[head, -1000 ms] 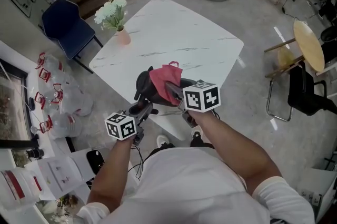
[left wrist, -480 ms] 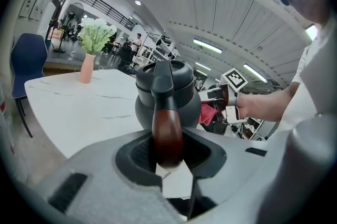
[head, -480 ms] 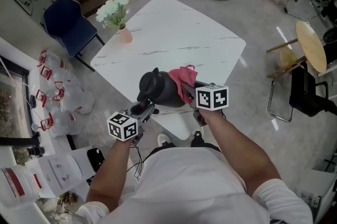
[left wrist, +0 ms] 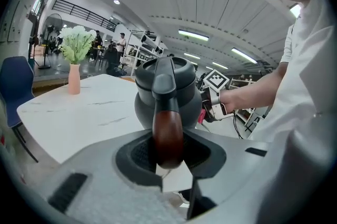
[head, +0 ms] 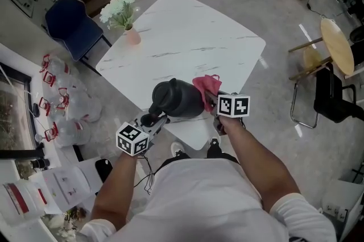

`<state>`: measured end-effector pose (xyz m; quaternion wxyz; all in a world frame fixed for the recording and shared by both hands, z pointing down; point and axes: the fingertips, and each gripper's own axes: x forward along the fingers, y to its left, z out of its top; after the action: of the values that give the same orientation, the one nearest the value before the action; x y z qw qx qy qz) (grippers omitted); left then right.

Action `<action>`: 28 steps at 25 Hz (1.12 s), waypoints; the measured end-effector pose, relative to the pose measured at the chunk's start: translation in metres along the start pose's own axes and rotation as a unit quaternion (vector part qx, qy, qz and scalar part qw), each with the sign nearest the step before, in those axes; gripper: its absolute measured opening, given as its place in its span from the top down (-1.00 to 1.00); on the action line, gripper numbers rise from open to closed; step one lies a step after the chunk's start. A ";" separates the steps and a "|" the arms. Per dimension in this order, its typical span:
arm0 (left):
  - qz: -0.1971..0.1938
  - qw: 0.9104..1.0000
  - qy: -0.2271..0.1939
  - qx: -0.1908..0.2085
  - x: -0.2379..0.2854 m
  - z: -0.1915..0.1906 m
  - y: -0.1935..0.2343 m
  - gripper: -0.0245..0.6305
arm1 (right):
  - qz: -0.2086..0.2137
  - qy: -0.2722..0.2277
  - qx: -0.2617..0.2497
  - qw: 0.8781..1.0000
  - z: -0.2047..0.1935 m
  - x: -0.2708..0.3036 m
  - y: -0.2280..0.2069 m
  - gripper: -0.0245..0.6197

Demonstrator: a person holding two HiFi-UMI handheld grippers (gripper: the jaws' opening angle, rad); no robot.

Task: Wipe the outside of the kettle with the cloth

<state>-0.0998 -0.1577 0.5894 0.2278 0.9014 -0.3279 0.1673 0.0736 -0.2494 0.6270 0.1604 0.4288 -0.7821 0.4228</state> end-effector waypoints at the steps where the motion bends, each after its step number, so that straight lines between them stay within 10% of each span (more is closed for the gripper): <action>1: 0.000 1.000 0.003 0.006 0.000 0.000 -0.001 0.62 | -0.010 0.007 0.000 1.000 -0.005 0.002 -0.008 0.58; 14: -0.036 0.976 0.050 0.207 0.011 0.011 -0.017 0.62 | 0.009 -0.015 -0.051 0.999 0.033 -0.053 -0.035 0.58; 20: -0.047 0.950 0.076 0.298 0.013 0.008 -0.013 0.62 | 0.173 -0.042 -0.066 0.982 0.067 -0.084 0.040 0.58; 25: -0.054 0.929 0.080 0.358 0.009 0.010 -0.010 0.62 | 0.334 -0.010 -0.063 0.940 0.061 -0.113 0.107 0.58; 28: -0.056 0.912 0.082 0.398 0.007 0.011 -0.015 0.63 | 0.354 0.031 -0.100 0.929 0.040 -0.106 0.116 0.58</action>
<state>-0.0826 -0.1566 0.5790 -0.1150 0.9172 -0.1634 0.3446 0.0463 -0.1929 0.4776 0.0670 0.0926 -0.9161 0.3844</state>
